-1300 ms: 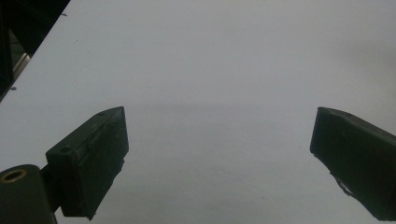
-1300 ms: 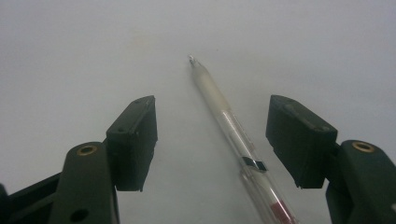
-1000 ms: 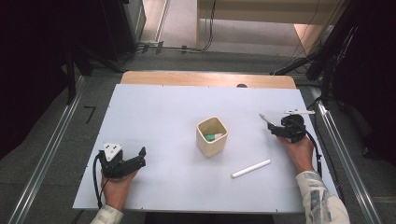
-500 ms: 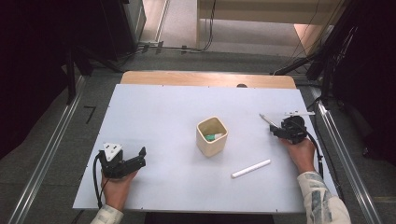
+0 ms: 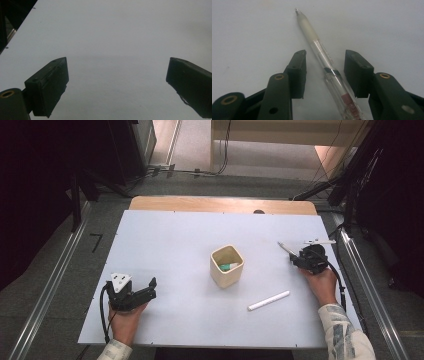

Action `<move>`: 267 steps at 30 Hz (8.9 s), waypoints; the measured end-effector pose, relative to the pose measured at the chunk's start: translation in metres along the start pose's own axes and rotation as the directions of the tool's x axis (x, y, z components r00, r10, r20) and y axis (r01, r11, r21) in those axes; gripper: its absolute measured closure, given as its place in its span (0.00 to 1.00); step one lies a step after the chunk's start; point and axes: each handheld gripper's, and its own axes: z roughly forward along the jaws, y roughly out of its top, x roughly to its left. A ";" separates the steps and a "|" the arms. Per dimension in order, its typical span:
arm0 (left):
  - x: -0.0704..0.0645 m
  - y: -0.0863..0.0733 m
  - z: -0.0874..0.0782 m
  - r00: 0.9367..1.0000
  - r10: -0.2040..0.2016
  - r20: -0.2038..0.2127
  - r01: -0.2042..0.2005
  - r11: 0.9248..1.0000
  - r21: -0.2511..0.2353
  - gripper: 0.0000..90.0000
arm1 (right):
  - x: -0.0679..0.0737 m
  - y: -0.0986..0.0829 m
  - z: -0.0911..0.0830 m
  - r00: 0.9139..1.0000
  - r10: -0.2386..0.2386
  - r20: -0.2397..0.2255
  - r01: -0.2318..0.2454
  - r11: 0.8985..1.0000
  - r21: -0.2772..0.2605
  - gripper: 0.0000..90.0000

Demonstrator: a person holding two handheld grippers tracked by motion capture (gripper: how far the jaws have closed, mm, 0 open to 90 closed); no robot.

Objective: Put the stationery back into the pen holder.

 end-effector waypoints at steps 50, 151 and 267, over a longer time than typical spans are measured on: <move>0.000 0.000 0.000 1.000 0.001 -0.001 -0.001 1.000 0.000 0.06 | 0.010 0.002 -0.018 0.999 0.021 -0.050 -0.024 0.998 -0.050 0.86; 0.001 0.000 0.000 1.000 -0.003 0.003 0.003 1.000 -0.007 0.06 | 0.147 0.054 -0.086 0.903 -0.239 -0.358 0.145 0.952 -0.270 0.86; 0.002 0.001 -0.001 1.000 -0.004 0.005 0.004 1.000 -0.009 0.06 | 0.205 0.070 -0.054 0.849 -0.344 -0.401 0.287 0.938 -0.197 0.86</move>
